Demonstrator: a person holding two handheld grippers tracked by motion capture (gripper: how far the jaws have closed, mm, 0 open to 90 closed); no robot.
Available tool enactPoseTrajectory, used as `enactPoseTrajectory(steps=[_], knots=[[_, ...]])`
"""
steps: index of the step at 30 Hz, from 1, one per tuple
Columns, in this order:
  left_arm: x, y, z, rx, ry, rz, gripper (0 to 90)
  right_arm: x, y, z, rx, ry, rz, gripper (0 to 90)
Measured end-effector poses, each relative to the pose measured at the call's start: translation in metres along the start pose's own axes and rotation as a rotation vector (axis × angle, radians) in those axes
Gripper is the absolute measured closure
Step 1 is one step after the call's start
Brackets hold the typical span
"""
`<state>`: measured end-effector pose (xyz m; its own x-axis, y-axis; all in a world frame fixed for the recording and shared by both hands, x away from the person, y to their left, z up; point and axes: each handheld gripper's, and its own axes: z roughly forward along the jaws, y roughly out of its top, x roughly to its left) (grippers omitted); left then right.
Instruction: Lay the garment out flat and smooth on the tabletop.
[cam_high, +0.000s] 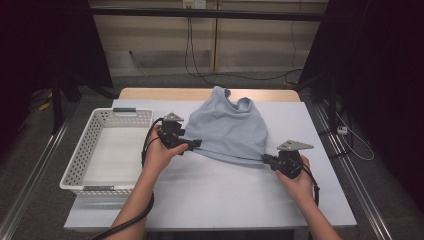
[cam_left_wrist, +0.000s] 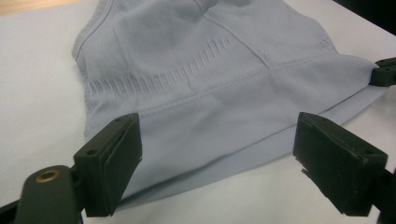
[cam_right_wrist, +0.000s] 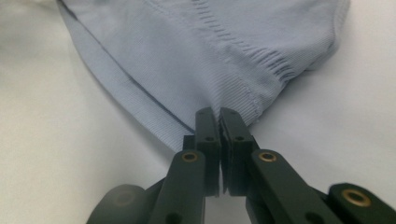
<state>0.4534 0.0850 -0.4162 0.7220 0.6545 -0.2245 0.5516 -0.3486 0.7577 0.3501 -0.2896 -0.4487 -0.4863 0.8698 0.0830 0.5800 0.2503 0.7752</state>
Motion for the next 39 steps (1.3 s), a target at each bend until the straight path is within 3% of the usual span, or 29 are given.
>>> enactPoseTrajectory(steps=[10, 21, 39], knots=[[0.0, -0.003, 0.007, 0.027, 0.005, 0.005, 16.1, -0.016, -0.005, -0.011, -0.024, -0.021, 0.033, 87.6], [0.006, -0.011, 0.012, 0.049, 0.034, -0.008, 16.3, -0.018, -0.006, -0.012, -0.022, -0.038, 0.026, 87.5], [0.005, -0.014, 0.014, 0.053, 0.033, -0.009, 16.4, -0.026, -0.008, -0.017, -0.036, -0.061, 0.047, 87.4]])
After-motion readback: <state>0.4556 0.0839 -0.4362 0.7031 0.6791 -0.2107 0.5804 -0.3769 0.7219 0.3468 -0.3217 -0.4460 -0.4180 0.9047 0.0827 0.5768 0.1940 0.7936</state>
